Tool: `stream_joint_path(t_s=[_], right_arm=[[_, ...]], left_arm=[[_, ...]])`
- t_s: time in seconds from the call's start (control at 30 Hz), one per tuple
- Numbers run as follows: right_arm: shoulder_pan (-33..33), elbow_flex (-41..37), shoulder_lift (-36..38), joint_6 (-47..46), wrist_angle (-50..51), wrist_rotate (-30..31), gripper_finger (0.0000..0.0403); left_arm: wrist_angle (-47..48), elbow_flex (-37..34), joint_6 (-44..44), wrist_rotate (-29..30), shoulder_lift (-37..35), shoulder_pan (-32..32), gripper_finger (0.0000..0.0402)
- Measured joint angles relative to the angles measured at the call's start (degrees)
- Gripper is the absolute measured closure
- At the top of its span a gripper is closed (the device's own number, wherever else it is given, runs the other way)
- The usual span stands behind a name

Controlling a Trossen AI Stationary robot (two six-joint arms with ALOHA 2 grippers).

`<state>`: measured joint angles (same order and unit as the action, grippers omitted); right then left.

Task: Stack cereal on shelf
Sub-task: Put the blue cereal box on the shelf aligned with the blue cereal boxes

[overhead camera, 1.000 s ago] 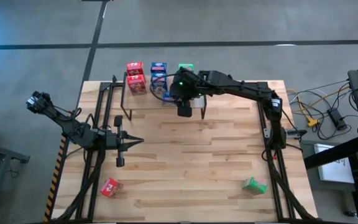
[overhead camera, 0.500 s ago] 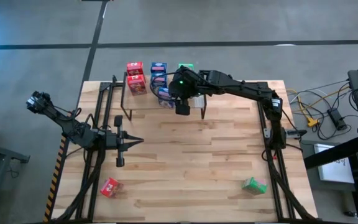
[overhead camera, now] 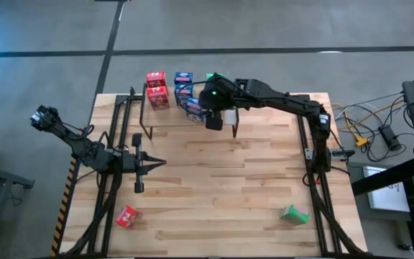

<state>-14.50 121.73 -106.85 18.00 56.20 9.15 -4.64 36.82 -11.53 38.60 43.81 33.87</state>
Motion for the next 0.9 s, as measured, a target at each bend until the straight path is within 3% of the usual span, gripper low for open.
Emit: stream_joint_path(t_s=[0.3,0.47,0.73,0.9], right_arm=[[1.8,0.0,2.0,-0.2,1.8,-0.1,0.0194],[2.4,0.0,2.5,-0.8,4.8,-0.2,0.0249],[1.7,-4.3,2.5,-0.8,3.0,-0.1,0.0380],[1.3,-6.9,2.5,0.5,-2.8,0.0,0.0390]], left_arm=[[0.0,-0.1,0.0,0.0,0.0,0.0,0.0401],[0.0,-0.1,0.0,0.0,0.0,0.0,0.0401],[0.0,-0.1,0.0,0.0,0.0,0.0,0.0401],[0.0,-0.1,0.0,0.0,0.0,0.0,0.0401]])
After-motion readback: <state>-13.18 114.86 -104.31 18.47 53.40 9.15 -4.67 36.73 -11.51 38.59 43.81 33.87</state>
